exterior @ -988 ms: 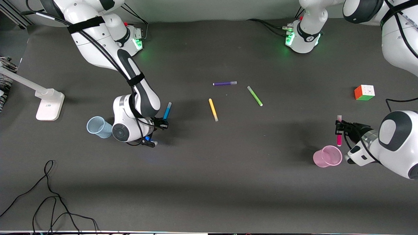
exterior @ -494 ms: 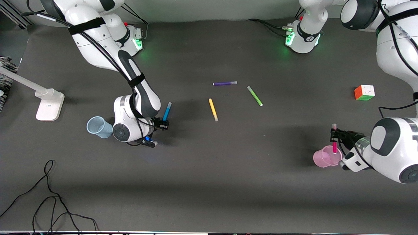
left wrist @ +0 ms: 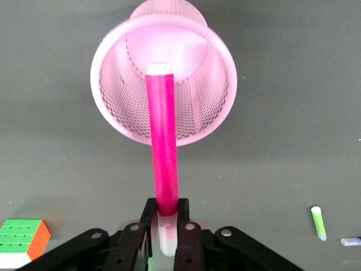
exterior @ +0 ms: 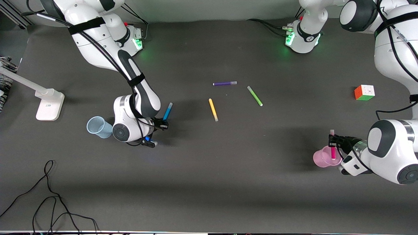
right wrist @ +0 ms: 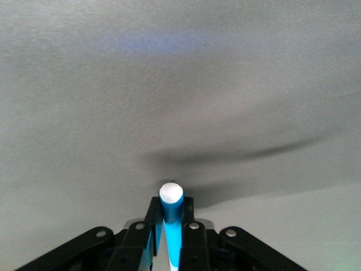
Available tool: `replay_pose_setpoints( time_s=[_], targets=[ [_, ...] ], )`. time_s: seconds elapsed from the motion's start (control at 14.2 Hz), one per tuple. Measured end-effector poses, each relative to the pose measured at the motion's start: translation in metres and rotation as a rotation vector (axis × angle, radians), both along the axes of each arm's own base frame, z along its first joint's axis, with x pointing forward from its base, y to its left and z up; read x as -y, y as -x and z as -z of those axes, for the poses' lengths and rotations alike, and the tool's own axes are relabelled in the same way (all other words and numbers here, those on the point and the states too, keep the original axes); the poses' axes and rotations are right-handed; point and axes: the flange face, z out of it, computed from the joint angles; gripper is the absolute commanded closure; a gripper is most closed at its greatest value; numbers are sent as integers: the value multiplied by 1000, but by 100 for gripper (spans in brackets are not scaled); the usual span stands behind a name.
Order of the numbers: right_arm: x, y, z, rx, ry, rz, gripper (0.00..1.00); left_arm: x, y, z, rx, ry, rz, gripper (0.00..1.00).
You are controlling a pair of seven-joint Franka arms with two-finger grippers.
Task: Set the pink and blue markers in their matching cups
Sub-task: 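Lower the pink marker into the pink cup while the right gripper lifts blue marker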
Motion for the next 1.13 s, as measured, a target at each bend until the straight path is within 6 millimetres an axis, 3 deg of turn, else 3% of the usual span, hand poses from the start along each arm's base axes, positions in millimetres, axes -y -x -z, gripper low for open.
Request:
replay_pose_setpoints(
  time_s=[0.14, 0.35, 0.56, 0.64, 0.71, 0.78, 0.85, 0.92, 1.13],
  targets=[
    [3, -5, -26, 15, 10, -29, 100, 0, -1, 3, 0, 1, 0, 100],
    [36, -23, -98, 114, 96, -107, 100, 0, 0, 8, -5, 1, 0, 100],
    [89, -34, -175, 240, 142, -205, 100, 0, 0, 8, -5, 1, 0, 47],
    [112, -34, -199, 281, 146, -247, 100, 0, -1, 8, -3, 1, 0, 39],
    [135, -34, -221, 320, 148, -285, 100, 0, -1, 8, -2, 1, 1, 20],
    [159, -32, -238, 367, 151, -322, 100, 0, -1, 8, 0, 2, 1, 17],
    [182, -27, -251, 425, 155, -358, 100, 0, -2, 8, 4, 2, 0, 13],
    [202, -19, -257, 491, 155, -385, 100, 0, -2, 8, 7, 2, 0, 1],
    [235, 11, -248, 674, 146, -438, 100, 0, -3, 8, 10, 2, 0, 0]
  ],
)
